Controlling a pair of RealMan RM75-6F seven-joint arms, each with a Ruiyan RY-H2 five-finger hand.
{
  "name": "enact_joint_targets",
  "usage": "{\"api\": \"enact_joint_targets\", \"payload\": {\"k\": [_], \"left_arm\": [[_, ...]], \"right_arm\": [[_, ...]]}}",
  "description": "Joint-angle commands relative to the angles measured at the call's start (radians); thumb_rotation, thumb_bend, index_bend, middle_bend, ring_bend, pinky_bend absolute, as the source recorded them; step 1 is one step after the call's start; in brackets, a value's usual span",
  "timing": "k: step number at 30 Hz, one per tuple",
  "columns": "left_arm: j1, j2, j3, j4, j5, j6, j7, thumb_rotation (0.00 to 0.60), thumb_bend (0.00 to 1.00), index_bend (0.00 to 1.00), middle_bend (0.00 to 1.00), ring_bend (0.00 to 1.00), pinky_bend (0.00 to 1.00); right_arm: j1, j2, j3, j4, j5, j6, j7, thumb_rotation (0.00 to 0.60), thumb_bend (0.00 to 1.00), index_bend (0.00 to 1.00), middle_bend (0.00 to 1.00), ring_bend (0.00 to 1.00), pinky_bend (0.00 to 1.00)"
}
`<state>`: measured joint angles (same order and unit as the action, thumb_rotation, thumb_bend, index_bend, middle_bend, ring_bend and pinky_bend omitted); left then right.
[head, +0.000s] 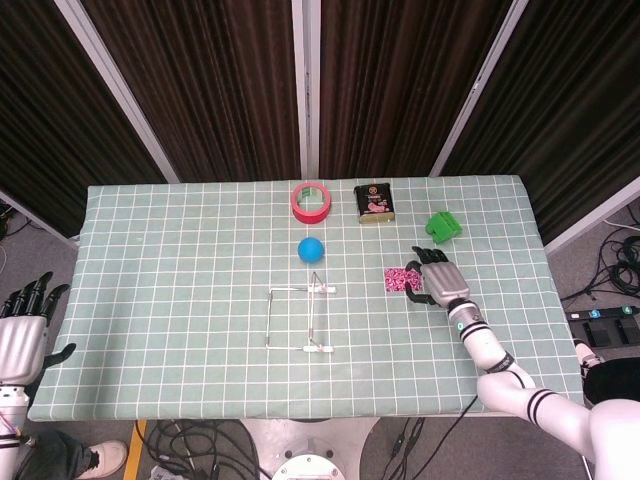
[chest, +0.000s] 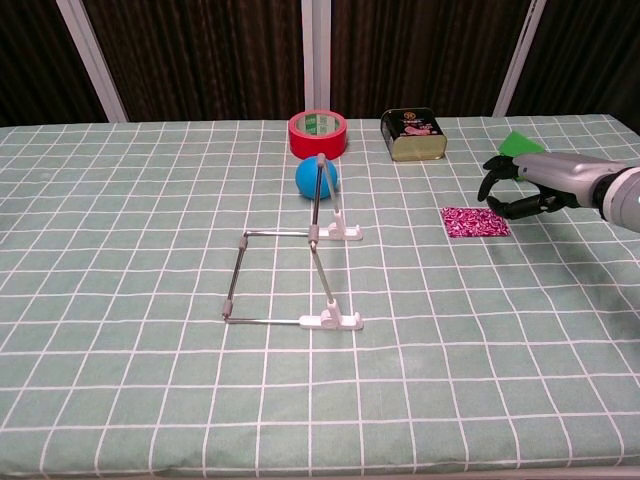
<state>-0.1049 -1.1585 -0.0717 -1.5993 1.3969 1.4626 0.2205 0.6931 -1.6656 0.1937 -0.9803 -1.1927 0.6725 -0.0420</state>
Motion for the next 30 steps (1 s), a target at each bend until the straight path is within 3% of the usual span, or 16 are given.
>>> {"api": "enact_joint_targets", "payload": {"k": [1,14,30], "left_arm": [[-0.002,0.0,0.0,-0.002,0.003,-0.002,0.002,0.6,0.08,0.22,0.16,0.13,0.19],[-0.007,0.0,0.001,-0.003,-0.001,-0.01,0.006,0.6,0.08,0.22,0.16,0.13,0.19],[-0.02,-0.009,-0.002,0.001,0.011,-0.015,0.003,0.6,0.08,0.22,0.16,0.13,0.19]], "right_arm": [[0.03,-0.054,-0.007,0.07,-0.015,-0.02,0.033,0.215,0.48,0.28,0.0,0.0,0.0],[0.041,-0.093,-0.046,0.153,-0.069,-0.043,0.118,0.218,0.48,0.28,0.0,0.0,0.0],[-0.071,0.077,-0.156,-0.131,-0.154,0.086,0.073,0.219,0.48,0.28,0.0,0.0,0.0]]}}
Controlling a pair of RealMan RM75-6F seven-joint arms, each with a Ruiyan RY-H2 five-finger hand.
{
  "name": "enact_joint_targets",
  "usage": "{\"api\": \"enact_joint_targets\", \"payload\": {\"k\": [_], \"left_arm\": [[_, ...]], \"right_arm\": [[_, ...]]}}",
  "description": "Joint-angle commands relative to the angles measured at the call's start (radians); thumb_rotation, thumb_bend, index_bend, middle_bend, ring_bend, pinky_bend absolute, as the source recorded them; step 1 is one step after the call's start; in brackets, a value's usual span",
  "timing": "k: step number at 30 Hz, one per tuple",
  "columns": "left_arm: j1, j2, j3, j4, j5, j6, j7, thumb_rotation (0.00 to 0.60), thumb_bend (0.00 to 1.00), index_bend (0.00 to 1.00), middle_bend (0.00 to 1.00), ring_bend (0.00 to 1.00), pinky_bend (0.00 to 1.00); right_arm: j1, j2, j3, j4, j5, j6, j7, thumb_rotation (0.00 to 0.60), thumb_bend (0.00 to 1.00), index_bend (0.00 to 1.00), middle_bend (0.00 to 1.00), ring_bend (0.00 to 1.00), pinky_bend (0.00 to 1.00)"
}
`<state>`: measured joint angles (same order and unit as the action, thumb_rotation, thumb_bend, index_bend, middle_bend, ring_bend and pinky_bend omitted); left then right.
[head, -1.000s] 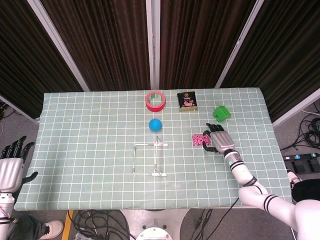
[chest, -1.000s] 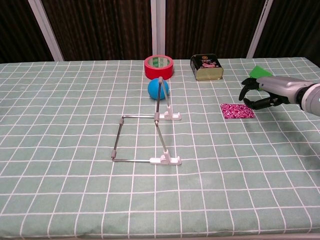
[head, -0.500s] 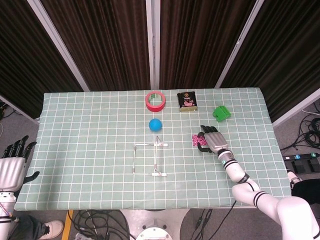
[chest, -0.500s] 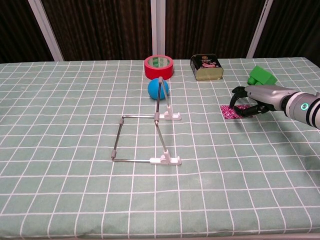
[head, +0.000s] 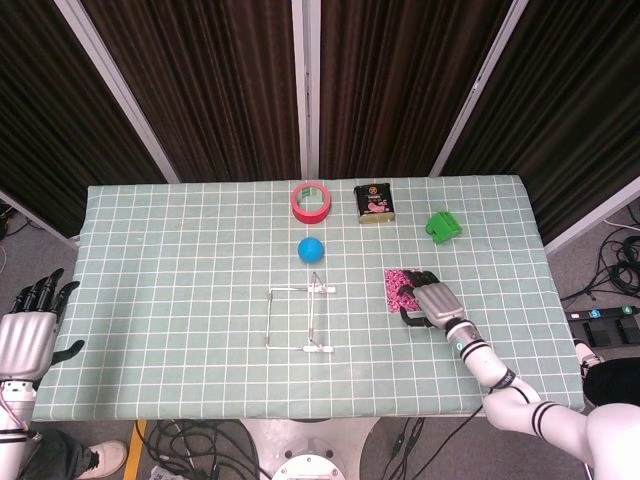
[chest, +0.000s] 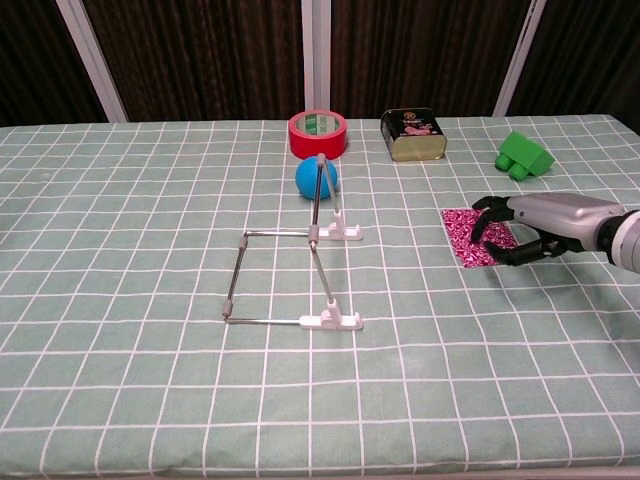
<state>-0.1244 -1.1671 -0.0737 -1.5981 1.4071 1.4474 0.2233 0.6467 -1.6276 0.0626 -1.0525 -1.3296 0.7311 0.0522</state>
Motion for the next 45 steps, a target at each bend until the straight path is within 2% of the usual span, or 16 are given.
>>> {"api": "enact_joint_targets", "payload": {"k": [1,5,8,12,18,27,39,45], "left_arm": [[0.0,0.0,0.001,0.0,0.001,0.0,0.0,0.6,0.08,0.22,0.16,0.13,0.19],[0.001,-0.001,0.002,0.0,0.004,0.004,-0.003,0.6,0.08,0.22,0.16,0.13,0.19],[0.003,-0.002,0.003,0.002,0.008,0.009,-0.006,0.6,0.08,0.22,0.16,0.13,0.19],[0.007,-0.003,0.006,0.004,0.009,0.012,-0.011,0.6,0.08,0.22,0.16,0.13,0.19],[0.014,-0.006,0.01,0.01,0.006,0.016,-0.021,0.6,0.08,0.22,0.16,0.13,0.19],[0.018,-0.009,0.011,0.021,0.002,0.015,-0.031,0.6,0.08,0.22,0.16,0.13,0.19],[0.014,-0.017,0.01,0.032,0.011,0.014,-0.042,0.6,0.08,0.22,0.16,0.13,0.19],[0.013,-0.019,0.011,0.035,0.012,0.011,-0.048,0.6,0.08,0.22,0.16,0.13,0.19]], "right_arm": [[-0.03,0.049,-0.03,-0.076,-0.02,0.035,-0.029,0.22,0.48,0.28,0.0,0.0,0.0],[-0.045,0.088,-0.042,-0.145,-0.028,0.065,-0.066,0.214,0.48,0.28,0.0,0.0,0.0],[-0.05,0.099,-0.026,-0.162,-0.018,0.086,-0.069,0.211,0.48,0.28,0.0,0.0,0.0],[-0.034,0.09,0.005,-0.144,0.014,0.073,-0.072,0.208,0.48,0.28,0.0,0.0,0.0],[-0.003,0.041,0.022,-0.083,0.05,0.023,-0.088,0.211,0.48,0.28,0.0,0.0,0.0],[-0.007,0.009,0.001,-0.052,0.053,0.005,-0.093,0.221,0.48,0.28,0.0,0.0,0.0],[-0.049,0.071,-0.039,-0.157,0.021,0.055,-0.11,0.213,0.48,0.28,0.0,0.0,0.0],[-0.052,0.083,-0.02,-0.179,0.033,0.077,-0.115,0.222,0.48,0.28,0.0,0.0,0.0]]}}
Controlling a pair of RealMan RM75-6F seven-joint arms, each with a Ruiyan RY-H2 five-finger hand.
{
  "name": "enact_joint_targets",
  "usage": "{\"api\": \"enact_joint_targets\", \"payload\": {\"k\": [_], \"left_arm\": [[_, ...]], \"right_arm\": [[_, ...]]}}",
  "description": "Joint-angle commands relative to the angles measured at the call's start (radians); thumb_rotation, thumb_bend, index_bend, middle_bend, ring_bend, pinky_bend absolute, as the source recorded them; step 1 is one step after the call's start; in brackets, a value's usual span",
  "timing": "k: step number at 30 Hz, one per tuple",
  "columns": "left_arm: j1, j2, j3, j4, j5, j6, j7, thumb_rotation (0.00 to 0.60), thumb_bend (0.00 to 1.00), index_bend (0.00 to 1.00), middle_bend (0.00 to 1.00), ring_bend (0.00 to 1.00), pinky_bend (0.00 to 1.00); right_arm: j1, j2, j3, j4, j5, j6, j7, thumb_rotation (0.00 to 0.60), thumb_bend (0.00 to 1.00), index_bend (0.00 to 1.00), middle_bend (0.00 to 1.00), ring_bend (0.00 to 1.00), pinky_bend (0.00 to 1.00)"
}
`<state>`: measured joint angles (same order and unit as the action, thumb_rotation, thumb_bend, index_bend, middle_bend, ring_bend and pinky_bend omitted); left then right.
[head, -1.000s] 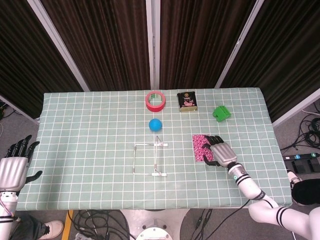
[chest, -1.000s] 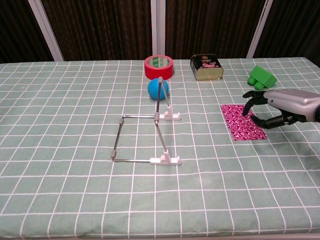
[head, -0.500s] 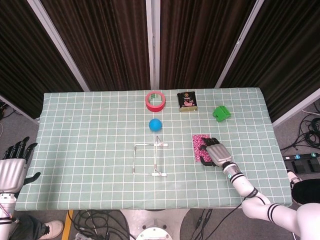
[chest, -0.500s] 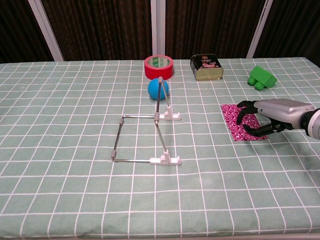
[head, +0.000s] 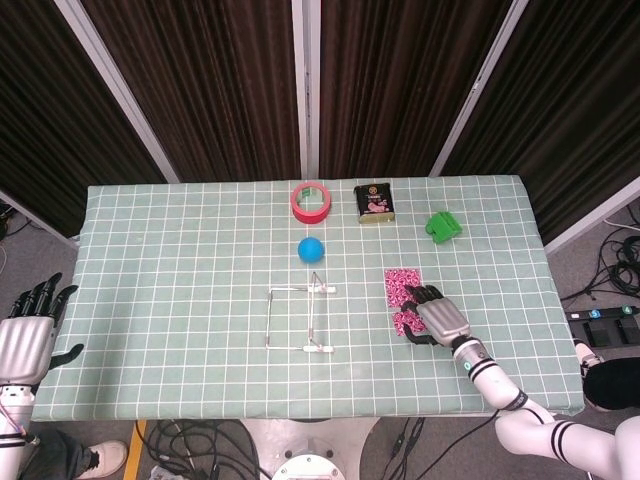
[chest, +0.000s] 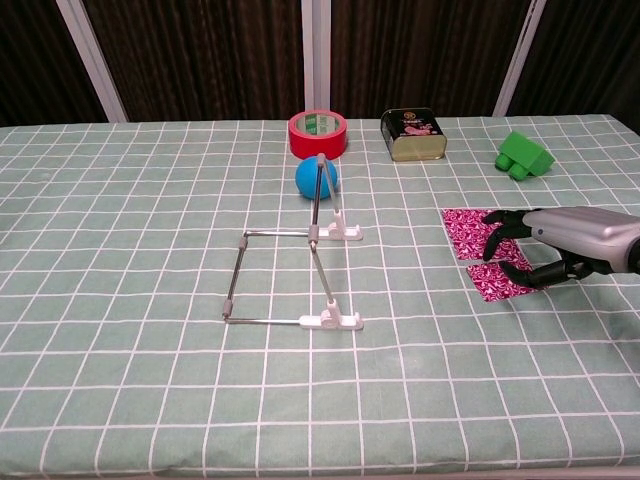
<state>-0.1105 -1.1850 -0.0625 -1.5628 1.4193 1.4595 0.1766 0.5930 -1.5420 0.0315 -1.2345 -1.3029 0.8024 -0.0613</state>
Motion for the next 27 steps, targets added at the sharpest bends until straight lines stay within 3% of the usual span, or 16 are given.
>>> {"api": "enact_joint_targets", "payload": {"k": [1,15,27], "left_arm": [[-0.001,-0.001,-0.001,0.0,0.0,-0.002,-0.001,0.6,0.08,0.22,0.16,0.13,0.19],[0.007,0.0,0.003,0.005,-0.008,-0.001,-0.011,0.6,0.08,0.22,0.16,0.13,0.19],[0.008,-0.001,0.001,0.007,-0.003,0.003,-0.015,0.6,0.08,0.22,0.16,0.13,0.19]], "right_arm": [[0.005,-0.007,0.018,0.008,0.009,0.005,-0.002,0.218,0.48,0.28,0.0,0.0,0.0],[0.065,-0.119,0.051,0.124,0.035,-0.045,-0.038,0.21,0.48,0.28,0.0,0.0,0.0],[0.031,-0.082,0.024,0.141,0.048,-0.038,-0.049,0.21,0.48,0.28,0.0,0.0,0.0]]}}
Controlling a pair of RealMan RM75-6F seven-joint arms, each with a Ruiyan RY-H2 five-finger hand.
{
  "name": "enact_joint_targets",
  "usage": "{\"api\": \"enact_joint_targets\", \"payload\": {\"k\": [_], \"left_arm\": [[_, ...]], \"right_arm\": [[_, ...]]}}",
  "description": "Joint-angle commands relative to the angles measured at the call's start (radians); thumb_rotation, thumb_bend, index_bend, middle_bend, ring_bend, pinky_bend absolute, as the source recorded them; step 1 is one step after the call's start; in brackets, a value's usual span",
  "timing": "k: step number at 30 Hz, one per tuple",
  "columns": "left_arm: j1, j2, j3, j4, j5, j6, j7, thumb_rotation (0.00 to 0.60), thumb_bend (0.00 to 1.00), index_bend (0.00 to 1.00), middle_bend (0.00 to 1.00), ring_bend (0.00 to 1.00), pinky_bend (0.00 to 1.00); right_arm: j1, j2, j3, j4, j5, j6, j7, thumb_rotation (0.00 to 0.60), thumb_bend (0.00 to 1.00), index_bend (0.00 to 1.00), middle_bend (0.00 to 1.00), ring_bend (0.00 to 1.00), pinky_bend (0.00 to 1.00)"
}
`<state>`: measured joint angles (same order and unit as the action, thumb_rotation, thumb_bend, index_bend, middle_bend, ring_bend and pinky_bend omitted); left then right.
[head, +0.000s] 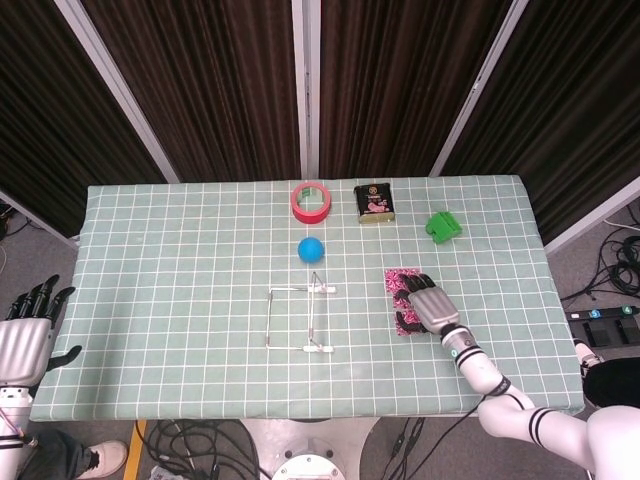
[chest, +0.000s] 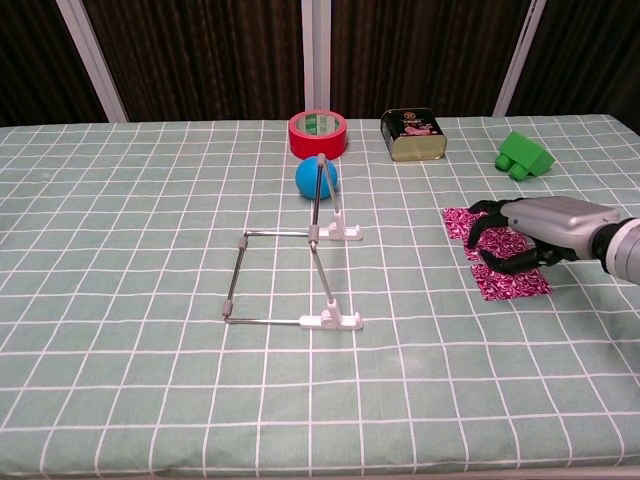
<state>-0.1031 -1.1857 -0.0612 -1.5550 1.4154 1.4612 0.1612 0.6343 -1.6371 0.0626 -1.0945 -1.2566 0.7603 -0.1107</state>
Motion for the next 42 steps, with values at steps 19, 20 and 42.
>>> {"api": "enact_joint_targets", "payload": {"k": [19,20,42], "left_arm": [[-0.009,-0.005,-0.004,-0.009,0.008,-0.003,0.011,0.6,0.08,0.22,0.16,0.13,0.19],[-0.009,-0.005,-0.004,-0.01,0.008,-0.003,0.011,0.6,0.08,0.22,0.16,0.13,0.19],[0.008,0.006,0.001,-0.015,-0.014,-0.002,0.003,0.6,0.08,0.22,0.16,0.13,0.19]], "right_arm": [[-0.052,0.122,0.032,-0.039,-0.001,0.051,0.136,0.218,0.31,0.28,0.0,0.0,0.0],[-0.044,0.118,0.041,-0.039,0.0,0.05,0.133,0.226,0.27,0.28,0.0,0.0,0.0],[0.133,-0.138,0.11,0.291,0.086,-0.111,0.013,0.544,0.13,0.33,0.02,0.0,0.0]]}}
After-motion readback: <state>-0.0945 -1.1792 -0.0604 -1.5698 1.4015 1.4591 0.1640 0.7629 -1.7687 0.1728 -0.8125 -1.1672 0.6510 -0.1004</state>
